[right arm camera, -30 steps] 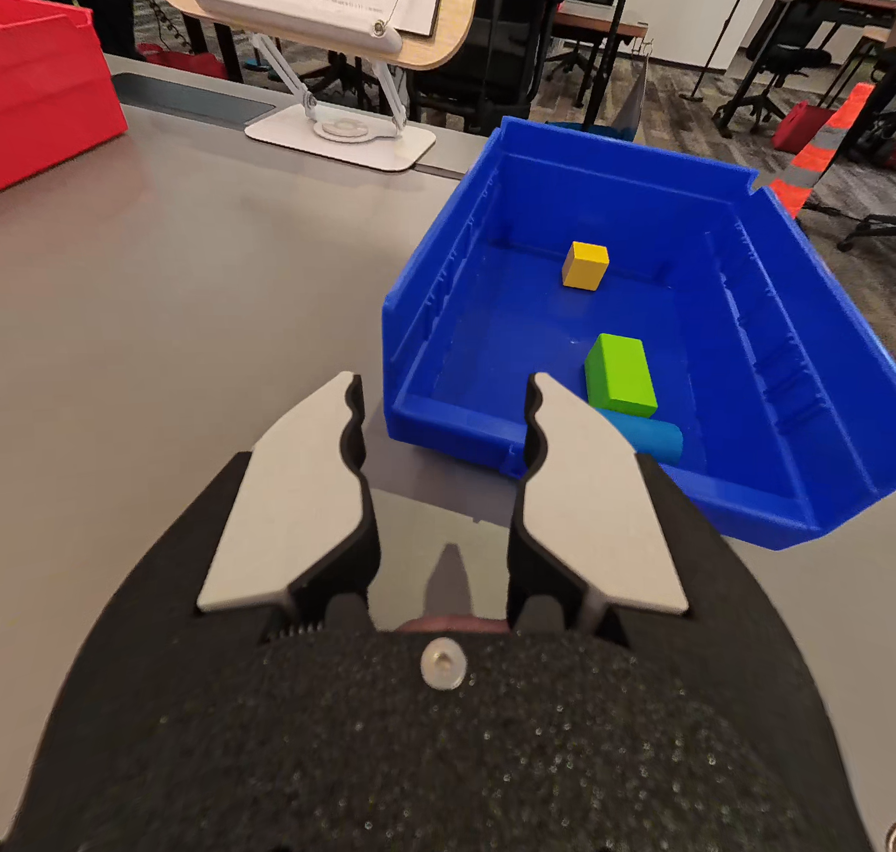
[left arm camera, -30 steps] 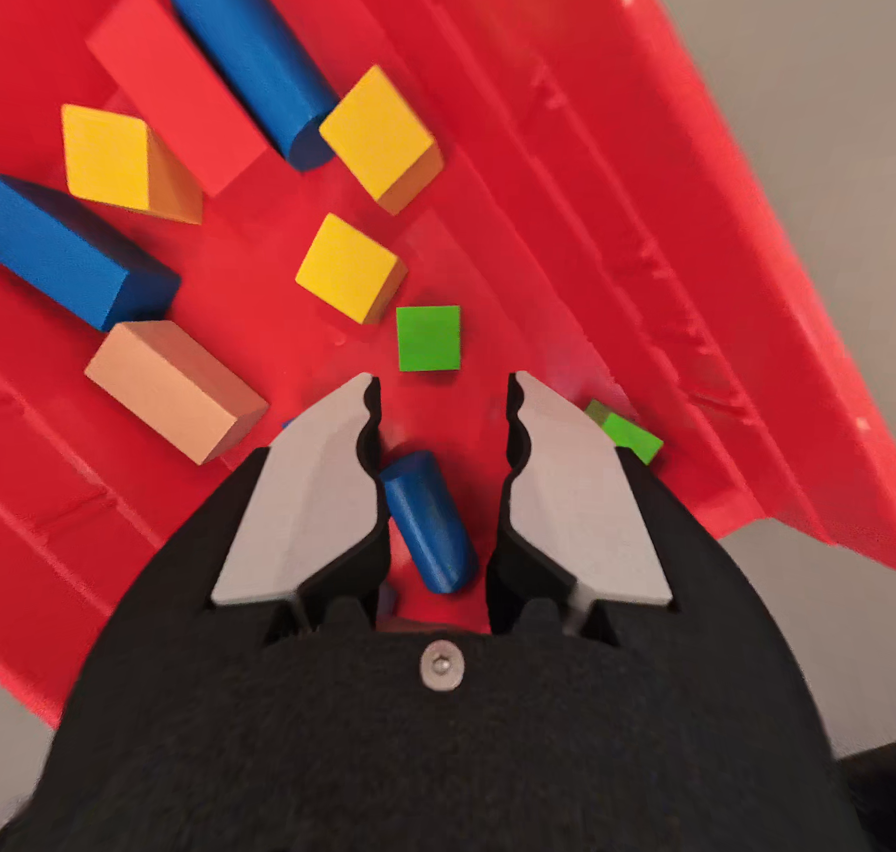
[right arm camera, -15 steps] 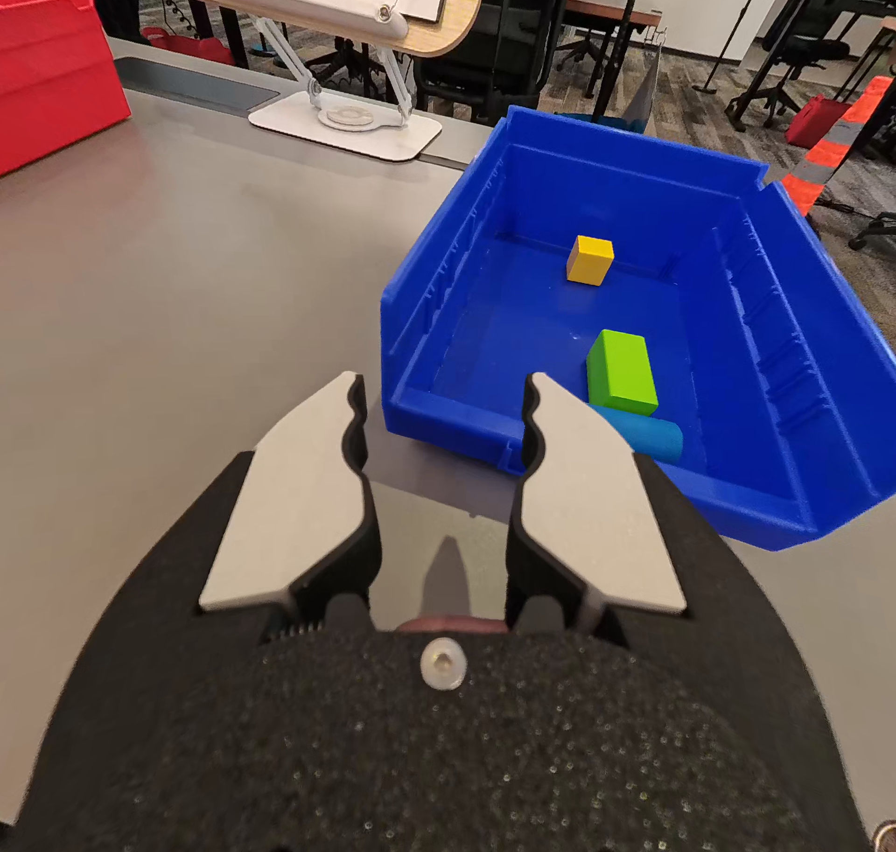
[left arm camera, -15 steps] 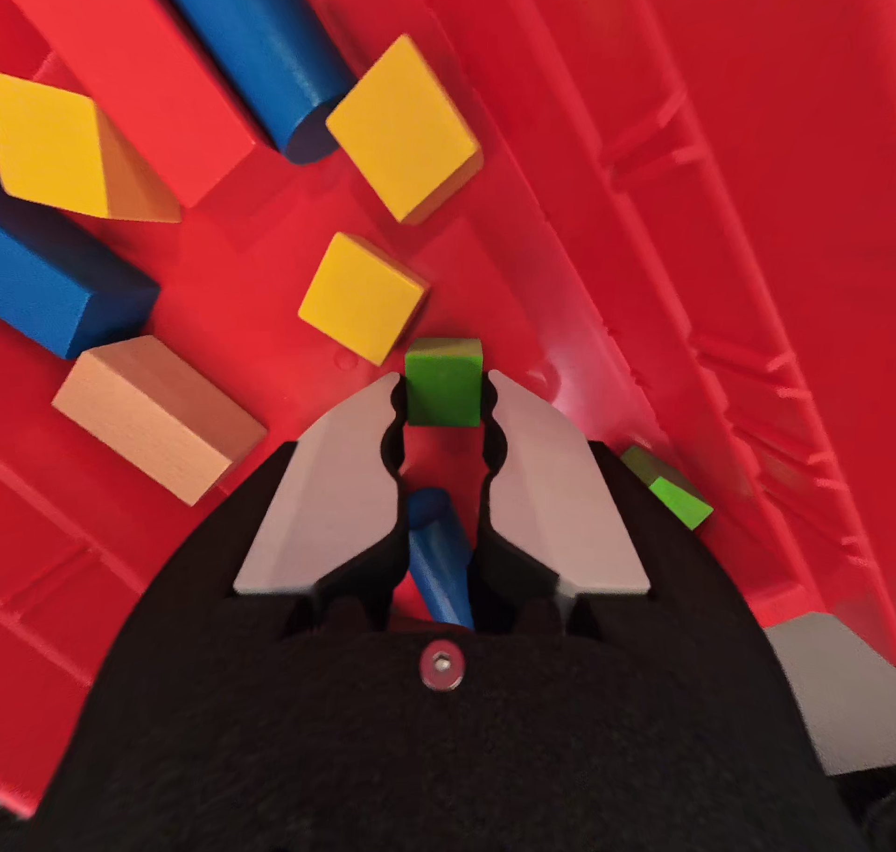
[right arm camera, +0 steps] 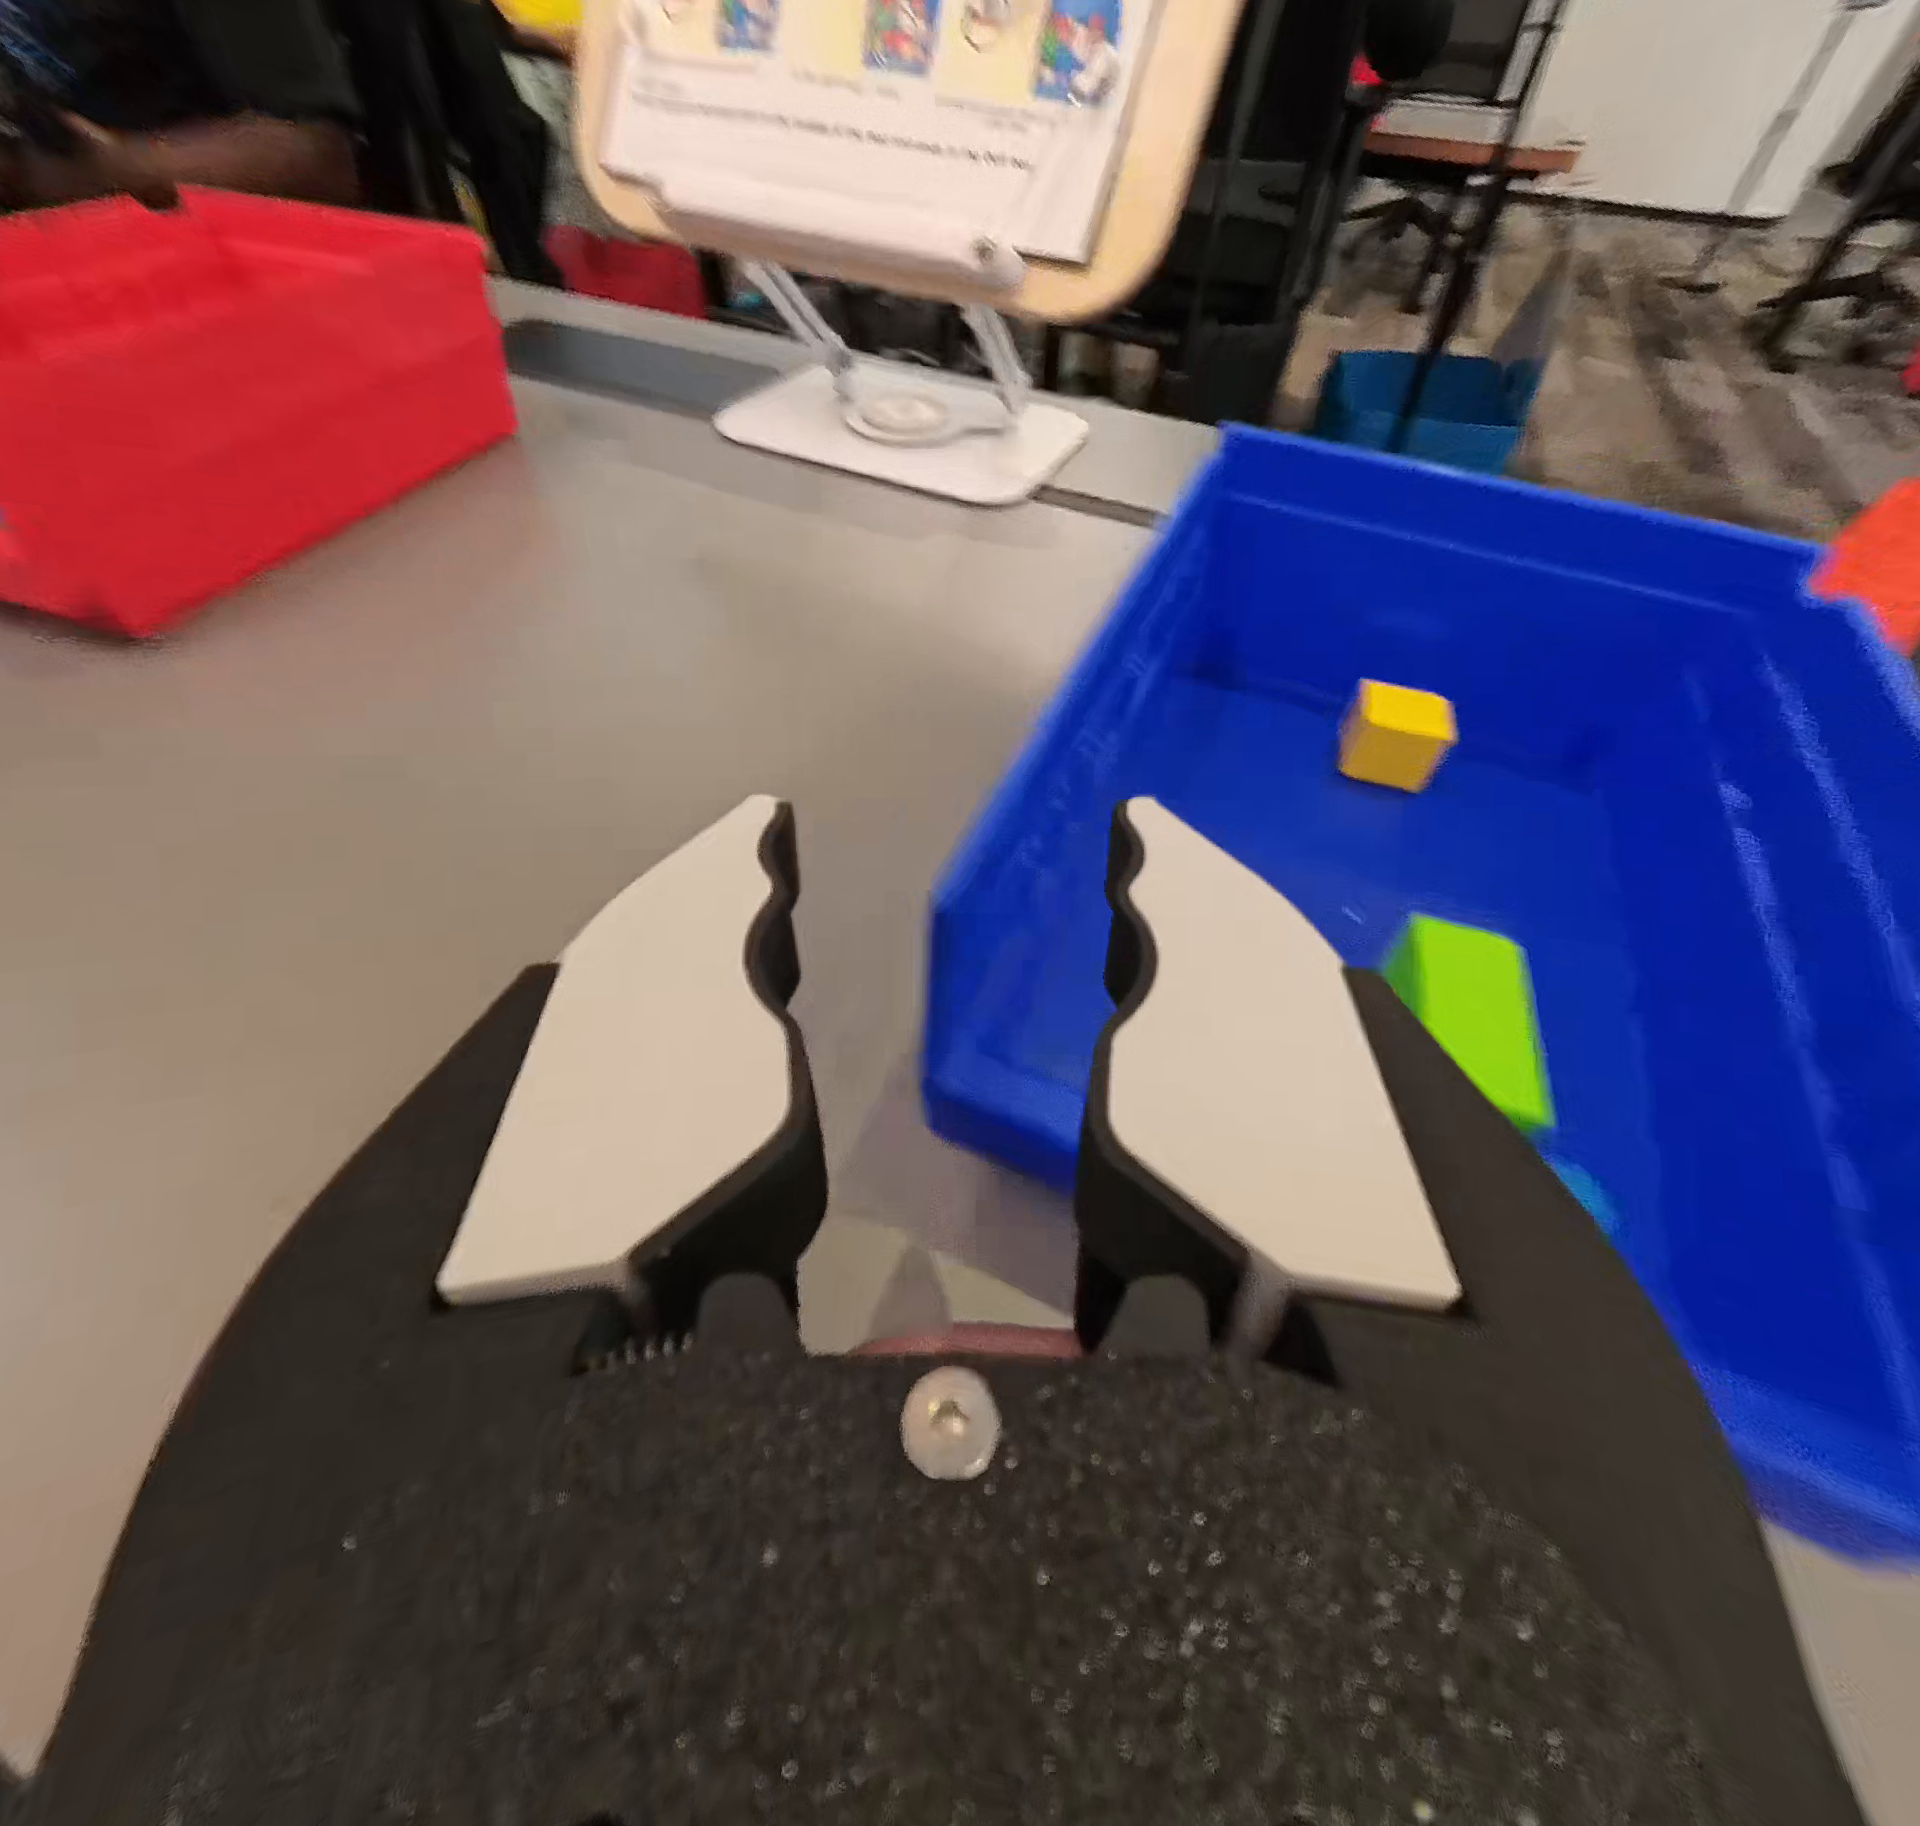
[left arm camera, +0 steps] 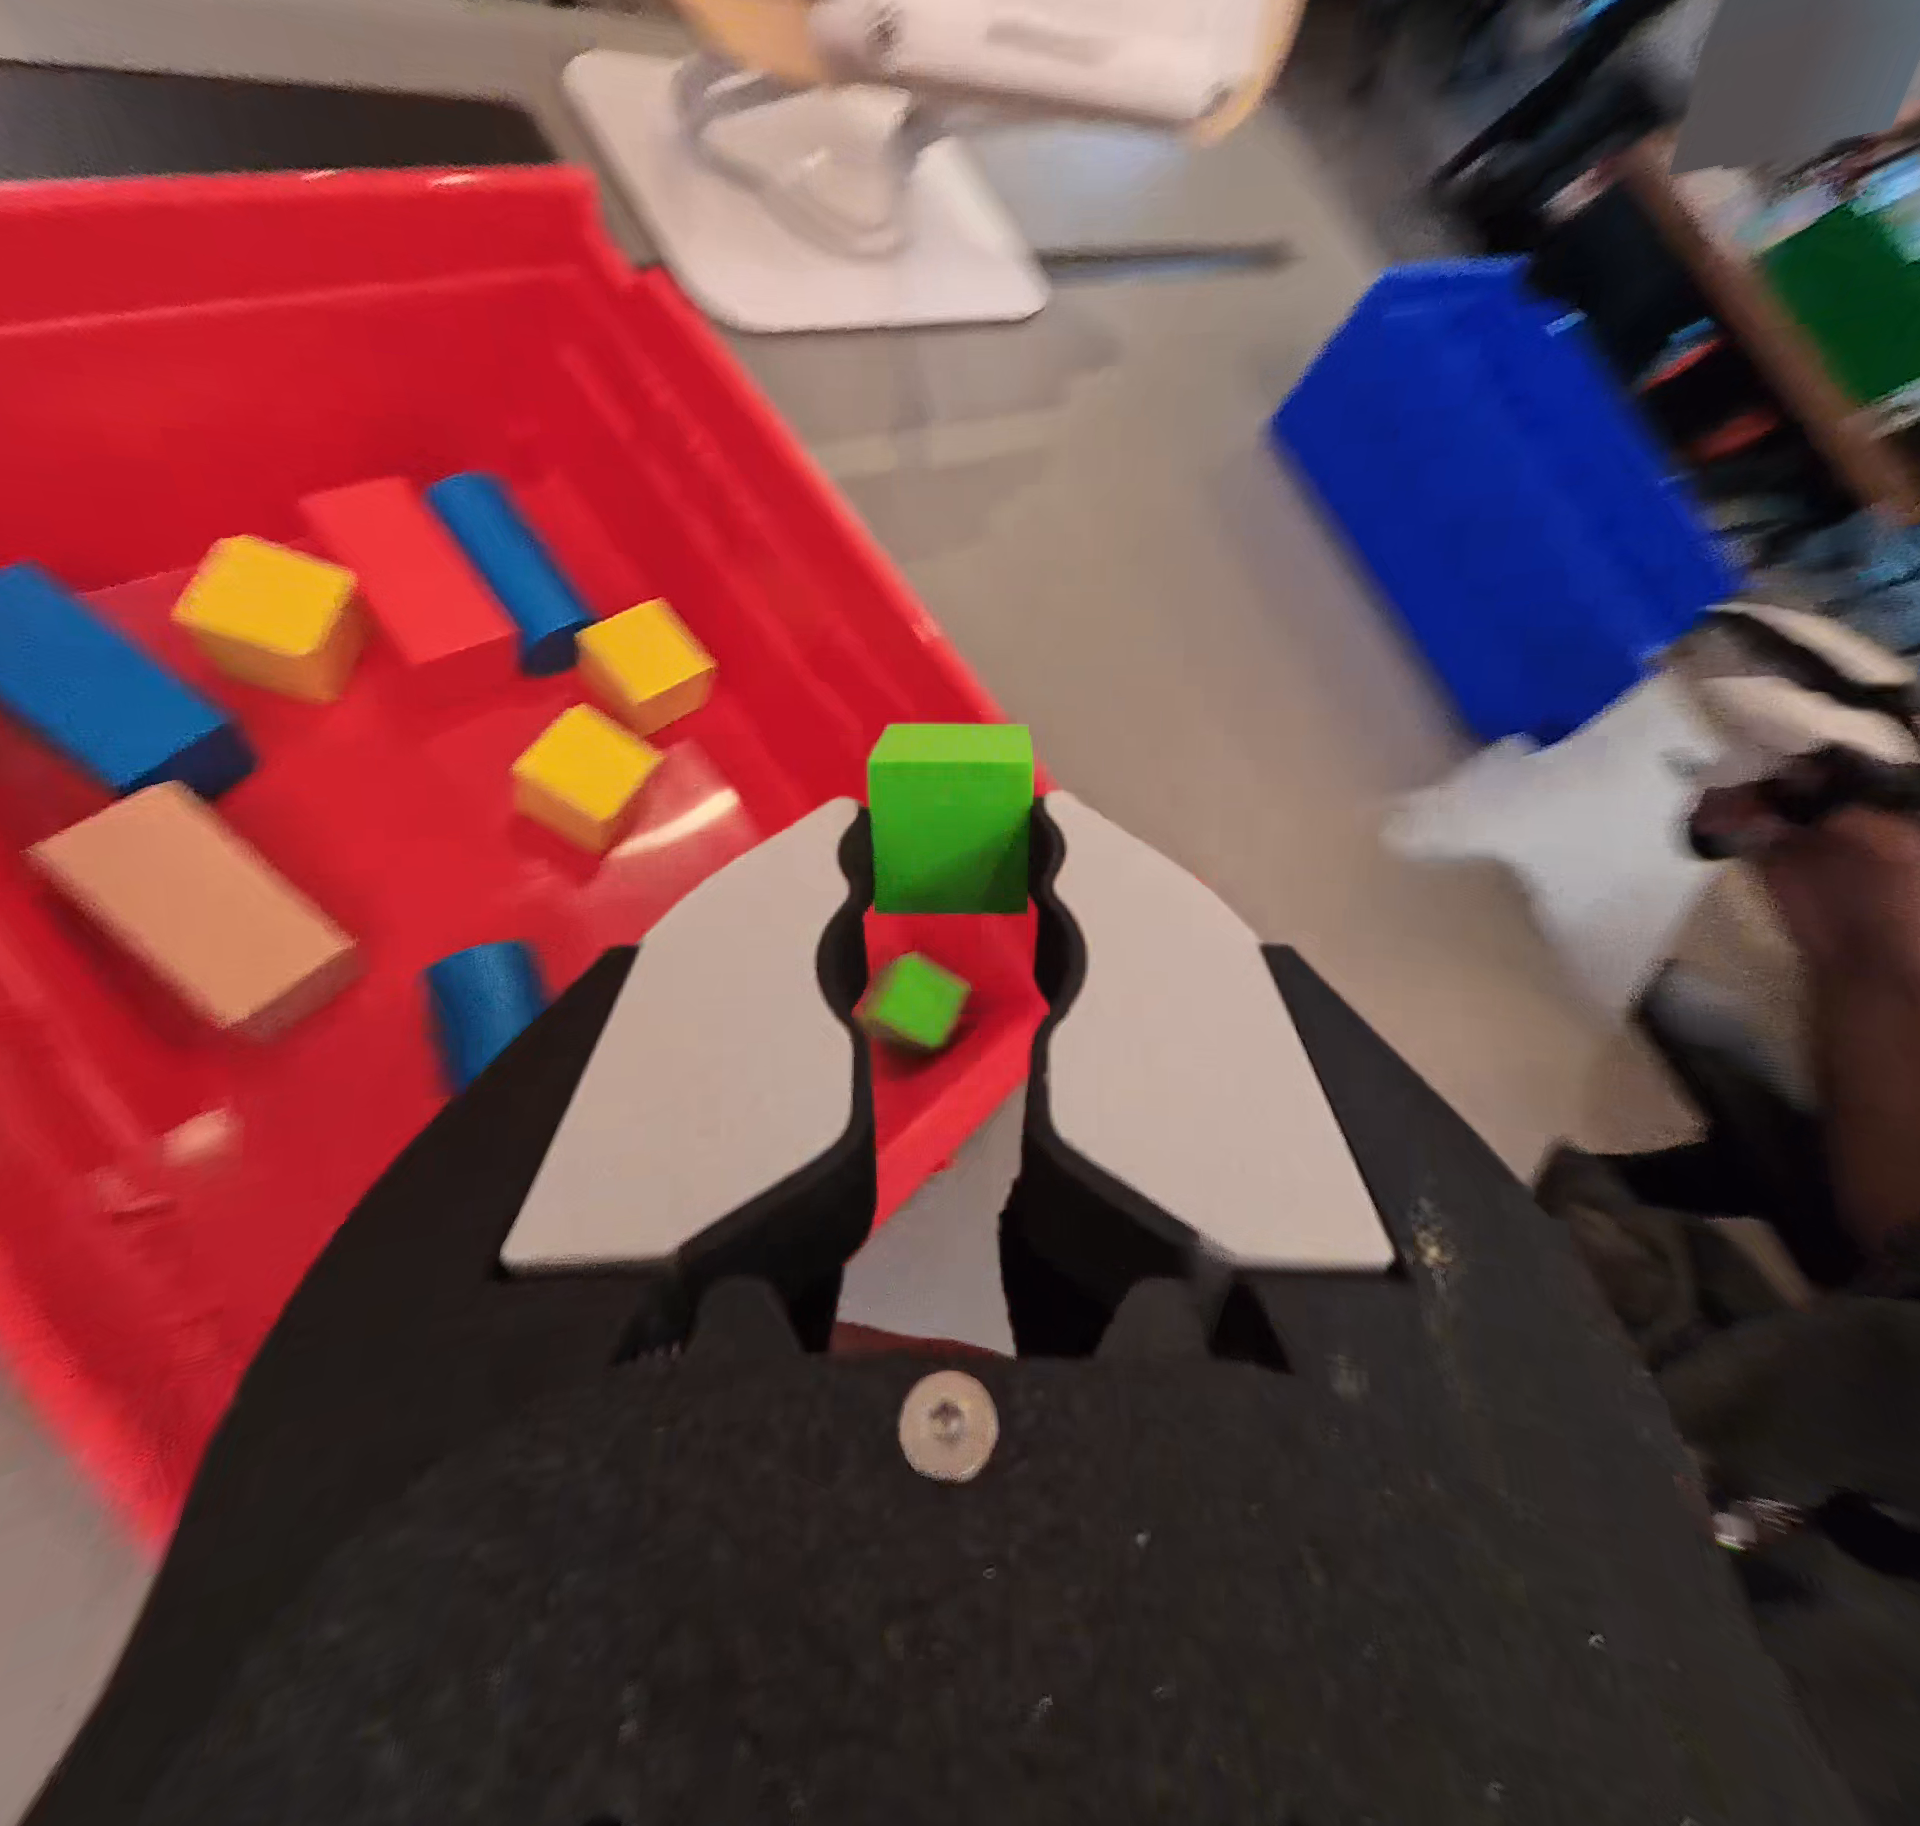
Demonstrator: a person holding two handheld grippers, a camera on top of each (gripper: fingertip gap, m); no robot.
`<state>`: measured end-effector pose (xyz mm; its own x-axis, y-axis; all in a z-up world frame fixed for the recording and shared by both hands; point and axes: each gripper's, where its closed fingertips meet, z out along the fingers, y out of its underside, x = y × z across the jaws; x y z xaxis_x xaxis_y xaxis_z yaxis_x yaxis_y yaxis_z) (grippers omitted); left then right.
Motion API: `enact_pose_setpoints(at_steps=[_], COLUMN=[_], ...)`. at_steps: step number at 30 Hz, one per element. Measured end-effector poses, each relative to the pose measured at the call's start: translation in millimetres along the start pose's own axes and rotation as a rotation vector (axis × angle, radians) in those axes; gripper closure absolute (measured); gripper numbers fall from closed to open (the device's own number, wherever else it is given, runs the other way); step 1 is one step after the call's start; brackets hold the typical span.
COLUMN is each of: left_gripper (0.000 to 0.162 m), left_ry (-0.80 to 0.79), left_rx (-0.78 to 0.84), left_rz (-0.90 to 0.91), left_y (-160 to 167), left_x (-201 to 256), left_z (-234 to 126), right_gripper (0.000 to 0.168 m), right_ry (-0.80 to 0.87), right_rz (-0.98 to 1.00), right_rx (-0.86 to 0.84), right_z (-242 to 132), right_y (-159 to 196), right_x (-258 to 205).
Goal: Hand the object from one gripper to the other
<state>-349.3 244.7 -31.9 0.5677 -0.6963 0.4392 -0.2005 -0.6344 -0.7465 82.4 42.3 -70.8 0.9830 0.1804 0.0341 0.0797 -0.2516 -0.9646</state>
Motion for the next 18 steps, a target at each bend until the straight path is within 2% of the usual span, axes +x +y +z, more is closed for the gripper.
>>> enact_pose_setpoints(at_steps=[2,4,6,10,14,18], left_gripper=[0.135,0.135,0.134,0.135,0.134,0.134], left_ry=[0.166,0.336,0.479,0.729,0.876,0.889], left_rx=[0.071,0.108,0.114,0.089,0.027,-0.034], left_rz=[-0.056,-0.121,-0.195,-0.381,-0.495,-0.509], left_y=[-5.1,-8.3,-10.0,-10.0,2.4,17.6], left_x=[36.2,75.7,112.9,177.0,215.2,224.7], left_z=[4.0,14.4,29.7,61.2,83.0,98.7], right_gripper=[0.111,0.108,0.102,0.100,0.103,0.109], right_ry=[-0.138,-0.247,-0.341,-0.677,-0.758,-0.788], right_rz=[0.056,0.016,-0.120,-0.398,-0.428,-0.432], right_rx=[0.029,0.055,0.083,0.172,0.224,0.229], right_z=[16.0,35.6,57.7,78.9,98.0,98.5], right_y=[-26.7,-54.3,-77.2,-96.2,-99.3,-90.6], right_x=[-27.2,-56.2,-89.3,-180.3,-214.9,-219.6])
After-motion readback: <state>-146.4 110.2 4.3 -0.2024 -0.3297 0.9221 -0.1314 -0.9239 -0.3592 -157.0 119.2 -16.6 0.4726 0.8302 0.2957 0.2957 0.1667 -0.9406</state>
